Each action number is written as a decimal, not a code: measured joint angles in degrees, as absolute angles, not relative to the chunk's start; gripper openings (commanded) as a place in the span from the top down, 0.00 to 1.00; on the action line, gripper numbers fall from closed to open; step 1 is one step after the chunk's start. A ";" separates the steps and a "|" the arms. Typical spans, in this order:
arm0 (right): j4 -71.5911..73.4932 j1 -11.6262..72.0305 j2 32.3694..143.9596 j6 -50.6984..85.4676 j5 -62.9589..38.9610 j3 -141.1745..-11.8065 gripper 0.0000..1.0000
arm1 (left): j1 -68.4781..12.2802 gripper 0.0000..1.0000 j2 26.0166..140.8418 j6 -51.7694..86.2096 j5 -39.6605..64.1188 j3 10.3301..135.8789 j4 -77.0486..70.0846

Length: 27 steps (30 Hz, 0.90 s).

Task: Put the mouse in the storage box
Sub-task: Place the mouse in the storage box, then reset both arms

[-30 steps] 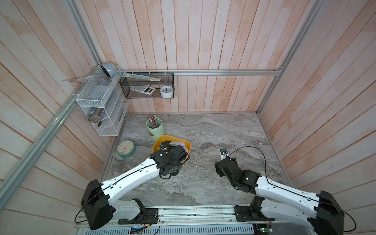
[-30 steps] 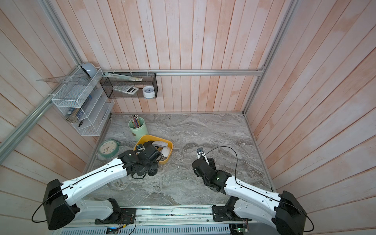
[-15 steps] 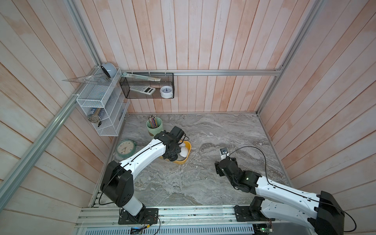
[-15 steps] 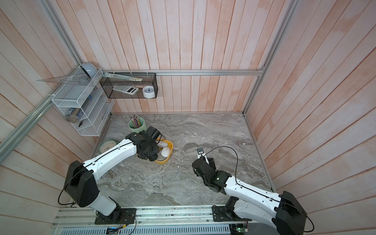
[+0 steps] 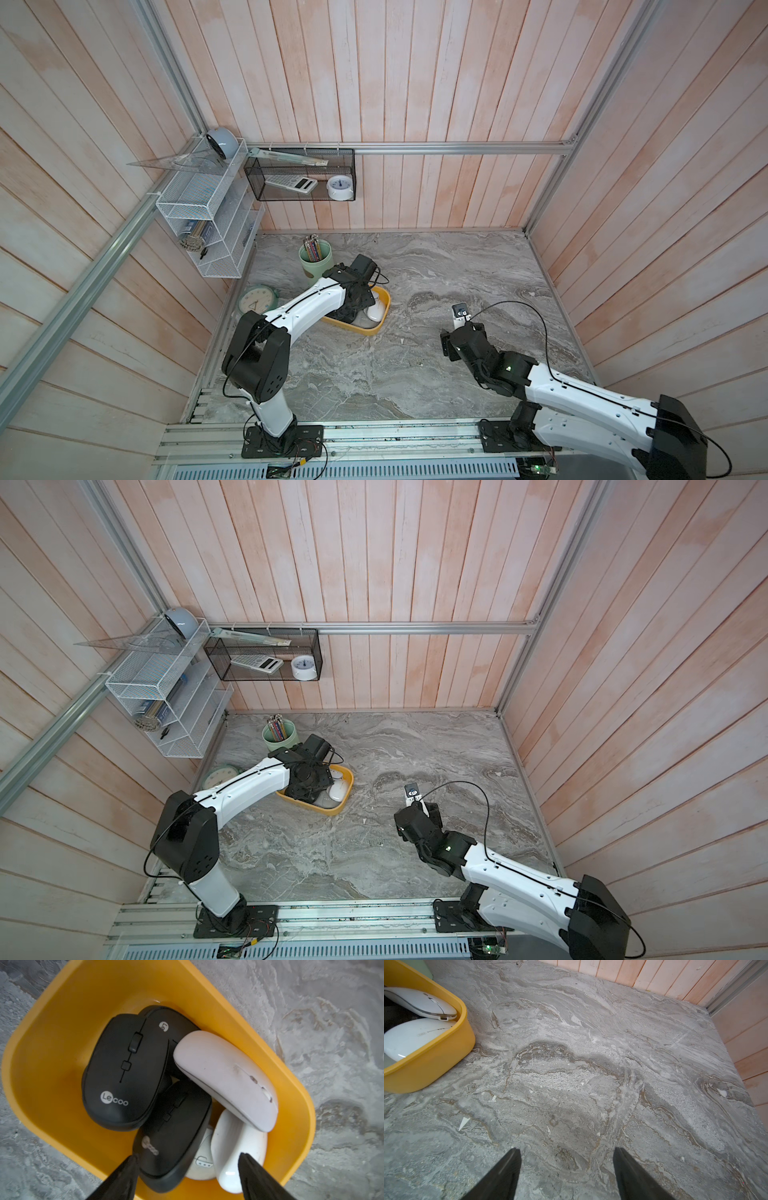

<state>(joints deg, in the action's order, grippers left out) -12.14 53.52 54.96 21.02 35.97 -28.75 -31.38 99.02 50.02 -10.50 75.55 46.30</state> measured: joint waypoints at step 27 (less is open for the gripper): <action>-13.26 40.56 46.30 20.82 51.51 -33.08 0.02 | -12.99 0.00 52.77 37.21 -37.15 31.62 10.26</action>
